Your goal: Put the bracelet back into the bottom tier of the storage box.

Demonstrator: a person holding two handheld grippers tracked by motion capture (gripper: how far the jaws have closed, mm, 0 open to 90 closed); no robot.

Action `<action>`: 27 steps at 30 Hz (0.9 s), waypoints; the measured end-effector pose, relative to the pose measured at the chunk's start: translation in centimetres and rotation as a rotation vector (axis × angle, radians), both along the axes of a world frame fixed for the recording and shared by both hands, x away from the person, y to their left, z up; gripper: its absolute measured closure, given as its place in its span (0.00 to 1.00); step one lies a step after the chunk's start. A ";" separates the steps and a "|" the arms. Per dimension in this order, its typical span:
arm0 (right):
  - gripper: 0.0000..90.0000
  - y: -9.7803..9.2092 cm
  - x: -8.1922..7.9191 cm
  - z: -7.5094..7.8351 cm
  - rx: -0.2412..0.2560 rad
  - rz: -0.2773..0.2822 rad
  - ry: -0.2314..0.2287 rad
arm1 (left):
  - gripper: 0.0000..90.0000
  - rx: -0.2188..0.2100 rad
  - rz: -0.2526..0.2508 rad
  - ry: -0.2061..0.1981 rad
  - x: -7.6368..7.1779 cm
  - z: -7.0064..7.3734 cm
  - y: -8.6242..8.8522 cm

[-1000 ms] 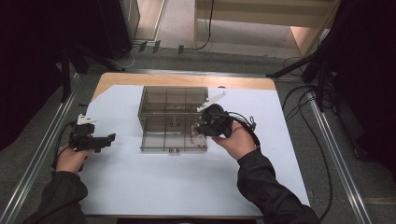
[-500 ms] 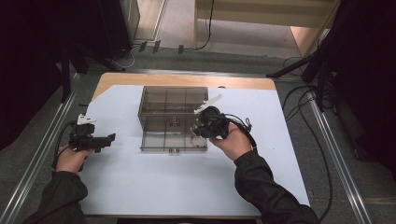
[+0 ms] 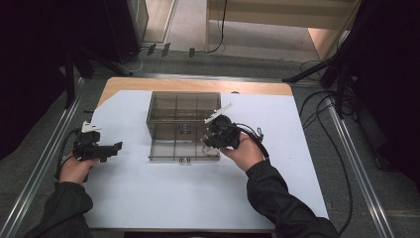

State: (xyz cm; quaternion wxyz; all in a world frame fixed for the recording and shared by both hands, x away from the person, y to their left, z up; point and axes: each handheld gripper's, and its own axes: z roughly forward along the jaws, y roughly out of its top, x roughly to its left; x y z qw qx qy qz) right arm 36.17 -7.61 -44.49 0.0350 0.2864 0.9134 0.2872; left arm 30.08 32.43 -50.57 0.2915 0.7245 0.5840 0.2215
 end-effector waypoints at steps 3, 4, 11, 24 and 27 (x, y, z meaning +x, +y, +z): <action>0.96 0.1 0.1 -0.2 -0.009 0.002 0.005 | 0.16 0.000 0.000 0.000 0.0 0.0 0.0; 0.96 0.1 0.1 -0.5 -0.013 0.001 0.005 | 0.16 -0.001 0.001 0.000 0.0 0.0 0.0; 0.96 0.2 0.4 -1.2 -0.020 -0.005 0.024 | 0.16 0.000 0.001 0.000 0.0 0.0 0.0; 0.95 0.2 1.0 -2.8 -0.044 -0.015 0.068 | 0.16 -0.001 0.002 0.000 0.0 0.0 0.0; 0.95 0.2 1.1 -3.0 -0.047 -0.018 0.072 | 0.16 0.000 0.002 0.000 0.0 0.0 0.0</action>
